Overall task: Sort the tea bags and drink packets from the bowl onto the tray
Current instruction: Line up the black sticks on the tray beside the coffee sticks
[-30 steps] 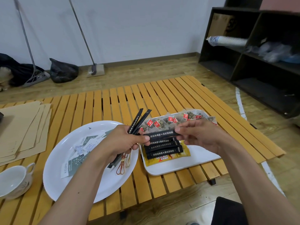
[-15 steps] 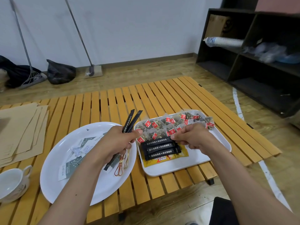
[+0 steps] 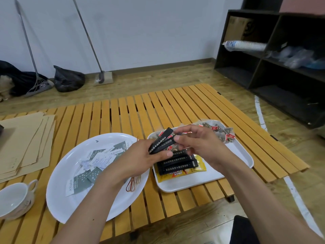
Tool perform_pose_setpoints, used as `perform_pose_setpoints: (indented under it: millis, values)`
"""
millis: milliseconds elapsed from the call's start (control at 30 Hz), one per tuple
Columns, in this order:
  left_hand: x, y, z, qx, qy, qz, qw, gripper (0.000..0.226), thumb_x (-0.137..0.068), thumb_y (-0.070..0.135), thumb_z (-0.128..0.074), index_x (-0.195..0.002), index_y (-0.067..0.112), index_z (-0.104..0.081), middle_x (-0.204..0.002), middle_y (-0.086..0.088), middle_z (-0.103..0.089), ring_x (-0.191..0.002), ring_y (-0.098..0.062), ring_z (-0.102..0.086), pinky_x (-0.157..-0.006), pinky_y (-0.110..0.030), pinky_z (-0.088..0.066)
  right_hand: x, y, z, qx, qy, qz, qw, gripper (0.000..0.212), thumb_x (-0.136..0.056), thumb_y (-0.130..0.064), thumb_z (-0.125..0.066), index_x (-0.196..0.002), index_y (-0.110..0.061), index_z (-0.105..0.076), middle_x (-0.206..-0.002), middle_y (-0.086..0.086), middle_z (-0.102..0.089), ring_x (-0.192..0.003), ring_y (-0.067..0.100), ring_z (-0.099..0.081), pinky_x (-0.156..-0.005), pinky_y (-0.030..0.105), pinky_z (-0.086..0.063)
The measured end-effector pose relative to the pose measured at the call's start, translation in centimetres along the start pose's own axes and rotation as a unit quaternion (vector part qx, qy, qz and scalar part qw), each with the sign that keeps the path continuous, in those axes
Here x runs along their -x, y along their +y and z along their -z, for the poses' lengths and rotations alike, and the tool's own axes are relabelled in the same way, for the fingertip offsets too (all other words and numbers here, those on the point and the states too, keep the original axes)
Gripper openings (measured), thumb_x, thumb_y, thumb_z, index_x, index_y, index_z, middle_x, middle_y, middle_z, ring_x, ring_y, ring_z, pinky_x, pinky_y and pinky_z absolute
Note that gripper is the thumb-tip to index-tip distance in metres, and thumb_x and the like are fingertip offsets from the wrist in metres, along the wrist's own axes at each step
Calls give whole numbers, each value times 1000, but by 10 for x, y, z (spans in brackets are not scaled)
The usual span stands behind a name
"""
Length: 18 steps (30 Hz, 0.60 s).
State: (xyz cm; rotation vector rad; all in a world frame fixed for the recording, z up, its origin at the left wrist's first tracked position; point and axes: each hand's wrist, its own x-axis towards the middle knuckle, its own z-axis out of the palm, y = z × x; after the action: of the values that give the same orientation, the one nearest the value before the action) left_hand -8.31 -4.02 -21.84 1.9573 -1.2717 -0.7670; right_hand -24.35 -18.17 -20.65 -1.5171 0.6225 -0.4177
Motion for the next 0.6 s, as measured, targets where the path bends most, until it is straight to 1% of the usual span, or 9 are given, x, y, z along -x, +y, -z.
perform_pose_setpoints:
  millis: [33,100,167,233,300,367,433,533,600]
  values:
    - [1,1,2,24,0,-1,1000,10,-90,43,-71,-93,35,-67,-66,29,-69,-62,11,-63,-53,-6,-40,0,-1,5,-1,5,-2,1000,20,-89,-12,-75,-109,-12,-73,-81,8,-74,-70,14,-65,-61,28,-50]
    - [4,2,9,65,5,6,998,14,-92,36,-70,-102,26,-69,-64,28,-68,-57,12,-61,-50,-4,-40,2,-2,15,1,9,-3,1000,20,-90,-9,-73,-110,-12,-72,-77,6,-72,-66,11,-63,-57,24,-48]
    - [6,2,14,78,15,17,997,15,-92,35,-70,-101,23,-69,-57,27,-64,-51,10,-58,-47,-6,-39,3,-3,21,21,2,1,1000,20,-90,-7,-73,-110,-10,-72,-80,9,-72,-66,9,-63,-57,22,-48]
    - [7,2,17,92,32,36,995,18,-90,38,-71,-98,22,-70,-47,21,-55,-43,3,-52,-45,-10,-35,3,-2,21,44,0,0,999,18,-90,-6,-74,-107,-10,-73,-85,13,-74,-68,8,-65,-59,23,-49]
    - [7,0,22,141,56,59,987,23,-88,40,-74,-98,20,-74,-50,14,-42,-41,-4,-39,-44,-13,-30,2,-2,19,48,4,-8,999,16,-89,-5,-74,-104,-8,-73,-84,12,-75,-69,10,-65,-59,23,-49]
    - [7,-1,27,190,67,75,977,22,-90,37,-74,-95,16,-74,-57,5,-36,-47,-10,-31,-45,-19,-27,1,-2,19,48,1,-19,999,13,-87,-4,-75,-99,-8,-72,-87,16,-76,-74,16,-66,-59,23,-50]
    - [9,1,29,207,68,77,973,23,-92,35,-72,-95,12,-72,-53,6,-40,-47,-10,-32,-45,-19,-27,2,-2,19,57,-10,-23,998,12,-86,-4,-76,-97,-8,-72,-89,19,-76,-77,19,-66,-60,24,-50]
    - [7,1,29,229,94,83,965,30,-95,33,-68,-106,6,-71,-52,9,-59,-45,-7,-37,-44,-16,-31,3,-2,21,78,-25,-28,996,14,-86,-6,-77,-99,-8,-73,-92,18,-76,-77,17,-65,-60,23,-50]
    - [6,-1,29,220,110,98,964,30,-95,30,-69,-108,3,-71,-52,9,-61,-46,-8,-38,-44,-16,-32,4,-2,23,76,-23,-36,996,15,-86,-8,-77,-100,-8,-75,-96,19,-76,-78,15,-66,-59,21,-51]
